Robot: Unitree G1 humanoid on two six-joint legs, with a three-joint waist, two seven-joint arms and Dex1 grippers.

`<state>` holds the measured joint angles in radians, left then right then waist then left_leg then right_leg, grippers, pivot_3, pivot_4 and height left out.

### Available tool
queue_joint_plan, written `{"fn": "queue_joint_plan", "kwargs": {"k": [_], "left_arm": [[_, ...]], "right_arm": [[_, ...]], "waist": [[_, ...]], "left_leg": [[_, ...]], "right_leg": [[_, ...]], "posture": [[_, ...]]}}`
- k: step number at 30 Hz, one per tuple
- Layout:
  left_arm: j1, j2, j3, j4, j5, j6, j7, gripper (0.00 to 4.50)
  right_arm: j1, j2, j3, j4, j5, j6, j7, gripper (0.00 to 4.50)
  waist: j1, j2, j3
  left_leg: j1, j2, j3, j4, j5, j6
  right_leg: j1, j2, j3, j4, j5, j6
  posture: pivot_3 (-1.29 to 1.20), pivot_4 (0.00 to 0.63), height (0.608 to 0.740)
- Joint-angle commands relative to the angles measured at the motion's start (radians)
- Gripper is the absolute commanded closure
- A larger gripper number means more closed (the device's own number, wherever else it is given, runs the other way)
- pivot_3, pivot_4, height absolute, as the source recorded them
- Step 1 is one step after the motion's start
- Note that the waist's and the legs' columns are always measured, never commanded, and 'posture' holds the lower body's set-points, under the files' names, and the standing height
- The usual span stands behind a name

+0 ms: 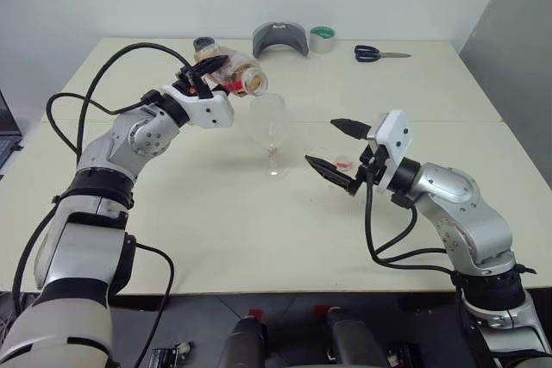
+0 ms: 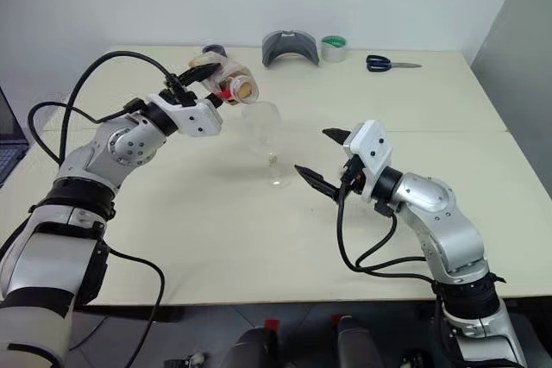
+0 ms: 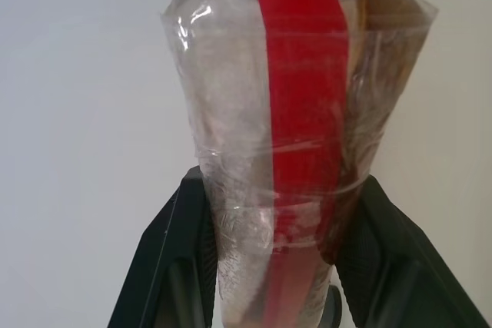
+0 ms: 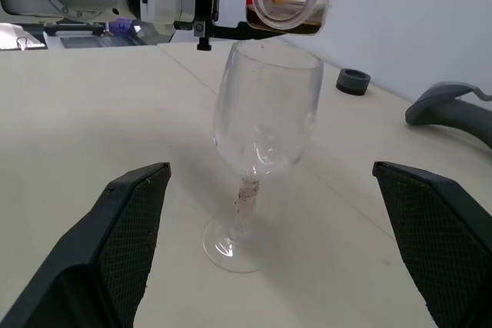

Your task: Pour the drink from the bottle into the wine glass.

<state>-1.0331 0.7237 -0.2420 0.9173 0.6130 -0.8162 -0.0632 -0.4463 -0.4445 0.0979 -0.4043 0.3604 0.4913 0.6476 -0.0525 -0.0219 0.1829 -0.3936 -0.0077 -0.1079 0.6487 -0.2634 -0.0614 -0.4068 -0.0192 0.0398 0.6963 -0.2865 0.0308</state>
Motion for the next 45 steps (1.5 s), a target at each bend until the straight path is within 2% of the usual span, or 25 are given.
{"fn": "queue_joint_plan", "kwargs": {"k": [1, 19, 35, 45], "left_arm": [[-0.049, 0.029, 0.001, -0.006, 0.010, -0.023, 0.047, 2.81], [-0.102, 0.068, -0.036, 0.024, 0.077, -0.051, 0.125, 2.81], [-0.141, 0.088, -0.072, 0.060, 0.117, -0.056, 0.182, 2.81], [-0.149, 0.096, -0.085, 0.068, 0.129, -0.057, 0.206, 2.81]], "right_arm": [[-0.014, -0.004, -0.021, -0.023, 0.023, 0.000, 0.008, 0.00], [-0.018, -0.008, -0.014, -0.020, 0.037, 0.007, 0.020, 0.00], [-0.031, -0.005, -0.031, -0.067, 0.149, 0.102, 0.022, 0.00], [-0.042, -0.013, -0.021, -0.068, 0.129, 0.103, 0.008, 0.00]], "waist": [[0.000, 0.000, 0.000], [0.000, 0.000, 0.000], [-0.001, 0.000, 0.000], [-0.001, 0.000, 0.000]], "left_leg": [[0.000, 0.000, 0.000, 0.000, 0.000, 0.000], [0.000, 0.000, 0.000, 0.000, 0.000, 0.000], [0.000, 0.000, 0.000, 0.001, 0.000, 0.000], [0.000, 0.000, 0.000, 0.001, 0.000, 0.000]], "right_leg": [[0.000, 0.000, 0.000, 0.000, 0.000, 0.000], [0.000, 0.000, 0.000, 0.000, 0.000, 0.000], [0.000, 0.000, 0.000, 0.000, 0.000, 0.000], [0.000, 0.000, 0.000, 0.001, 0.000, 0.000]], "posture": [[0.00, 0.150, 0.740], [0.00, 0.150, 0.740], [0.00, 0.150, 0.740], [0.00, 0.150, 0.740]]}}
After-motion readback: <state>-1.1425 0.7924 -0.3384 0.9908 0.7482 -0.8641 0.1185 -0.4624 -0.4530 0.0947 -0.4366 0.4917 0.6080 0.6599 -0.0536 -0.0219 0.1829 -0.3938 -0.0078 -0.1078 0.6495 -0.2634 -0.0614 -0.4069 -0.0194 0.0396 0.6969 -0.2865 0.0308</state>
